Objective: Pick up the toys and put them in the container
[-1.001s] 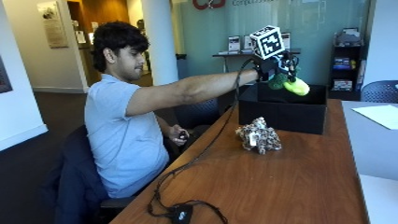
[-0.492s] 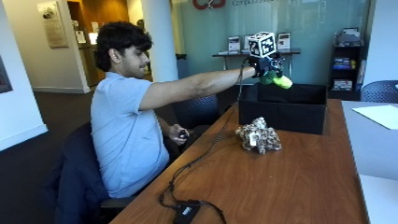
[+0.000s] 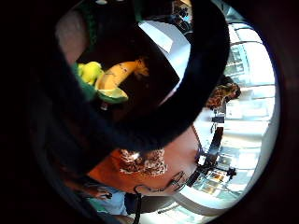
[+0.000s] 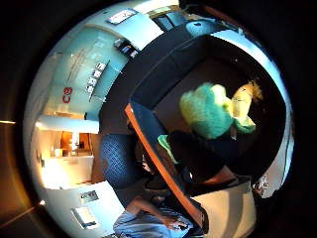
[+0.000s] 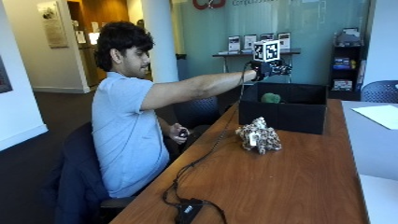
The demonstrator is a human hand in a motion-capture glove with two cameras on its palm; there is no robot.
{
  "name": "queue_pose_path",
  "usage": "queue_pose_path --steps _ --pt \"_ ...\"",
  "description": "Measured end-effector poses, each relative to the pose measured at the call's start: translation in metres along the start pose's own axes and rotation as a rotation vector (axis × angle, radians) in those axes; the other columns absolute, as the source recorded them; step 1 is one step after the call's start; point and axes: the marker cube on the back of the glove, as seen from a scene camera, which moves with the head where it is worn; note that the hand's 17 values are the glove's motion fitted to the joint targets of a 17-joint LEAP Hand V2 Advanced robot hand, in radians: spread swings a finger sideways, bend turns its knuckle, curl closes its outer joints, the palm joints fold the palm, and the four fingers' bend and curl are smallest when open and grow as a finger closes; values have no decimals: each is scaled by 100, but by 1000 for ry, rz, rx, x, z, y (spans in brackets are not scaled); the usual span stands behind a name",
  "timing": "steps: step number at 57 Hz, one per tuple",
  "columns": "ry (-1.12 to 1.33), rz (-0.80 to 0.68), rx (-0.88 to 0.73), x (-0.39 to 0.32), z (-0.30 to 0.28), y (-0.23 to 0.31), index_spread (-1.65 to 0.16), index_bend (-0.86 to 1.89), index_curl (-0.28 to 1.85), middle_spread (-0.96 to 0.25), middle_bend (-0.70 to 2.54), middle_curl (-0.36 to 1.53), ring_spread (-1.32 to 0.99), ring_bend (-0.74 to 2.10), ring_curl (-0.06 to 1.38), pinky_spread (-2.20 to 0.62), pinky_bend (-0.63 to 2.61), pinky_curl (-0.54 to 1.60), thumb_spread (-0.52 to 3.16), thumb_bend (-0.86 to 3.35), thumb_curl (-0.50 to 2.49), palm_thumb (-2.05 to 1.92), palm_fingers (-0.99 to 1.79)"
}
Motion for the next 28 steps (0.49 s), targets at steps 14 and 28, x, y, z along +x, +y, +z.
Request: queue_pose_path --steps 14,28 --pt "2 112 35 71 -24 32 -32 16 33 0 13 32 -6 21 20 5 84 31 134 13 17 -7 -14" --pt "23 284 65 152 -53 84 -32 16 31 0 14 29 -5 18 22 6 83 32 133 -1 20 -3 -13"
